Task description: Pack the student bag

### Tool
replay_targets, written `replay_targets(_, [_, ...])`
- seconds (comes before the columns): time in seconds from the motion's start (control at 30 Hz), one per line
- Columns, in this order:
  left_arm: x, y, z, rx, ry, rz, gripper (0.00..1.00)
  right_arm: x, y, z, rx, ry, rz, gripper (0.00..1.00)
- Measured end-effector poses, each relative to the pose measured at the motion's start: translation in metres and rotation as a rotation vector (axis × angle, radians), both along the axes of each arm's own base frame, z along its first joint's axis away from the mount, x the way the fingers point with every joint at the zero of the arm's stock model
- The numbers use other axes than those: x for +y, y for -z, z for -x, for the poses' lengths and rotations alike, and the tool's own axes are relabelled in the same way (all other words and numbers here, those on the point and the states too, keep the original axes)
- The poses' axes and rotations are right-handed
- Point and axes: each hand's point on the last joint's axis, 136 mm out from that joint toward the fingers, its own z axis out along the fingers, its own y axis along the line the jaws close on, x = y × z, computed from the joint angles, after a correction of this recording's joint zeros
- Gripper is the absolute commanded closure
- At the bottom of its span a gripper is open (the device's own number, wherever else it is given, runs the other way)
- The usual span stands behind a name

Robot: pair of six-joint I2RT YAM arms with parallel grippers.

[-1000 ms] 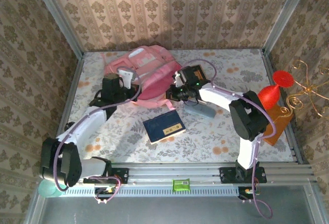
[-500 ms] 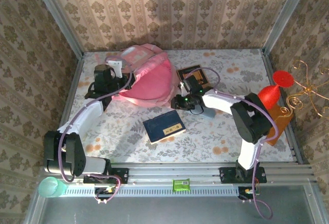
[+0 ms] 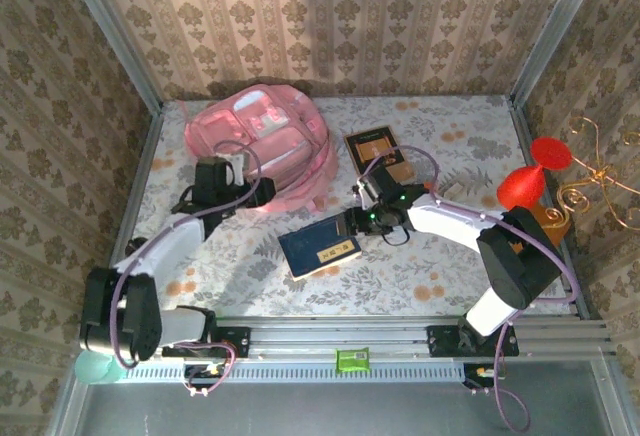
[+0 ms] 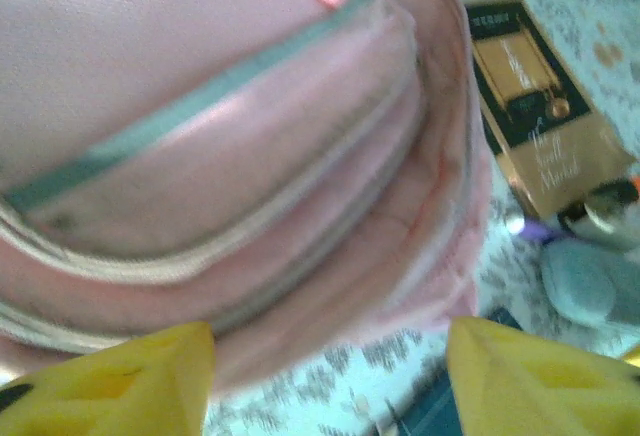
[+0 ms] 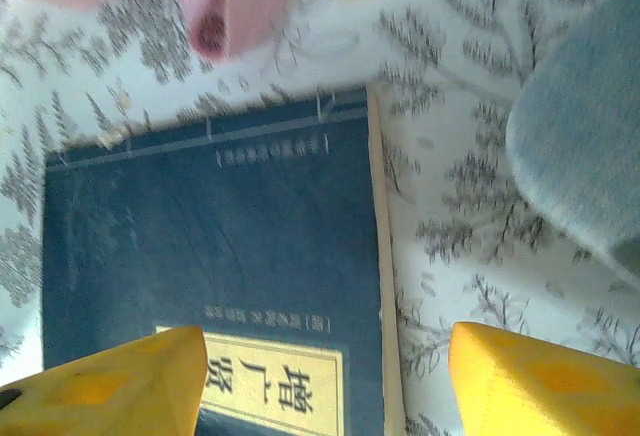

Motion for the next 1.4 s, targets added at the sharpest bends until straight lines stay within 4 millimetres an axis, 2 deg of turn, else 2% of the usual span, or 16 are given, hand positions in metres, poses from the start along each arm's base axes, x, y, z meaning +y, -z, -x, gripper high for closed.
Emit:
replay_targets(0.1, [-0.025,0.014,0.039,0.053,0.097,-0.018,0.23,-0.003,0.008,0.015,0.034,0.004,0.027,0.26])
replay_targets(0.23, [-0.045,0.045,0.066,0.155,0.192,-0.064,0.23,-0.012,0.007,0.037,0.057,0.03,0.051,0.25])
replay_targets(0.4, [-0.058,0.077,0.074,0.231,0.267,-0.14,0.21,-0.003,0.003,0.069,0.076,0.047,0.013,0.27])
replay_targets(0.5, [-0.062,0.086,0.067,0.24,0.282,-0.172,0.2,0.012,0.009,0.084,0.1,0.048,-0.01,0.31])
replay_targets(0.57, [-0.065,0.091,0.062,0.241,0.287,-0.183,0.2,0.023,0.013,0.087,0.107,0.059,-0.036,0.34])
replay_targets(0.73, [-0.069,0.104,0.061,0.261,0.313,-0.193,0.22,0.042,0.017,0.071,0.083,0.113,-0.104,0.36])
replay_targets(0.87, [-0.07,0.105,0.062,0.261,0.333,-0.19,0.29,0.044,0.02,0.057,0.066,0.173,-0.123,0.4])
replay_targets(1.1, [-0.076,0.105,0.074,0.264,0.358,-0.111,0.38,0.03,0.02,0.027,0.026,0.291,-0.136,0.45])
replay_targets(1.23, [-0.086,0.103,0.084,0.291,0.373,-0.064,0.4,0.018,0.018,0.012,0.001,0.342,-0.136,0.49])
replay_targets(1.4, [-0.095,0.104,0.092,0.306,0.382,-0.057,0.42,0.012,0.023,0.011,-0.012,0.361,-0.127,0.55])
